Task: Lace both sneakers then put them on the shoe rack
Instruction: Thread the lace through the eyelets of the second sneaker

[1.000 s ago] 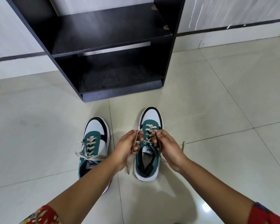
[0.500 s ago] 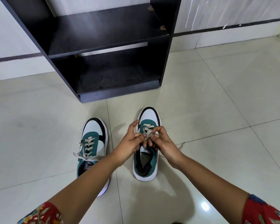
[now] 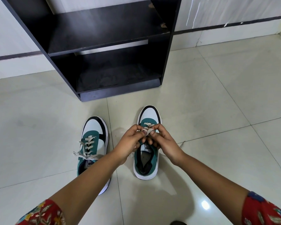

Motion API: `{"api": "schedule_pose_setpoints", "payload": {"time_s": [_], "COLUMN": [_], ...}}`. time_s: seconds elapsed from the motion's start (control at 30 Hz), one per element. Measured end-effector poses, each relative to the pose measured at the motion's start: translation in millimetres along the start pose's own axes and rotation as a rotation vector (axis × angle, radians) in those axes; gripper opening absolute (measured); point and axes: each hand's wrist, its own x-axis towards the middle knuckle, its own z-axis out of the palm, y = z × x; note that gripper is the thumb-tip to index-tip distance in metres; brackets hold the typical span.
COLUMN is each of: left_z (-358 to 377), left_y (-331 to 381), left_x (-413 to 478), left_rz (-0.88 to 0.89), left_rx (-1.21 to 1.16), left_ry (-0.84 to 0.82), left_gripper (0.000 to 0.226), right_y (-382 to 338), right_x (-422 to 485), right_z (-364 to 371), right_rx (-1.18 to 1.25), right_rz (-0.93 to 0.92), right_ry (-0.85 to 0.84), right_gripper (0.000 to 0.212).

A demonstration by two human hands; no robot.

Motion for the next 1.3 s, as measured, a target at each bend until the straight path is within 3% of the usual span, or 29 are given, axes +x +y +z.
{"api": "schedule_pose_setpoints", "payload": {"time_s": [0.13, 0.33, 0.47, 0.57, 0.77, 0.83, 0.9, 1.0, 1.07, 1.2, 1.3], "left_z": [-1, 2, 2, -3, -11, -10, -2, 4, 0, -5, -12], "left_y": [3, 4, 7, 6, -7, -3, 4, 18, 25, 25, 19], "left_x": [-4, -10, -10, -5, 1, 2, 1, 4, 8, 7, 8], "left_rz": [0.117, 0.422, 0.526, 0.557, 0.916, 0.931, 0.759, 0.129, -0.125, -0.293, -0.337], "left_rx": [0.045, 0.897, 0.984, 1.039, 1.427, 1.489, 1.389, 0.636, 0.305, -0.007, -0.090], "left_ry": [-0.031, 0.276, 0.345, 0.327, 0.234, 0.235, 0.260, 0.113, 0.018, -0.015, 0.017], "left_gripper": [0.018, 0.033, 0.027, 0.020, 0.034, 0.029, 0.019, 0.023, 0.022, 0.027, 0.025], "right_y": [0, -8, -13, -13, -19, -19, -14, -8, -8, -11, -10], "right_x": [9, 22, 22, 18, 21, 22, 21, 21, 20, 16, 8], "right_z": [-1, -3, -4, -3, -4, -3, 0, 1, 1, 3, 2], "right_rx": [0.009, -0.088, -0.024, -0.011, -0.037, -0.043, -0.012, -0.003, -0.025, -0.079, 0.055], "right_rz": [0.106, 0.185, 0.194, 0.211, 0.286, 0.279, 0.250, 0.222, 0.207, 0.159, 0.200], "right_ry": [0.111, 0.102, 0.088, 0.054, 0.034, 0.027, 0.063, 0.122, 0.121, 0.142, 0.167], "right_gripper": [0.015, 0.020, 0.022, 0.026, 0.030, 0.026, 0.018, 0.018, 0.022, 0.029, 0.018]}}
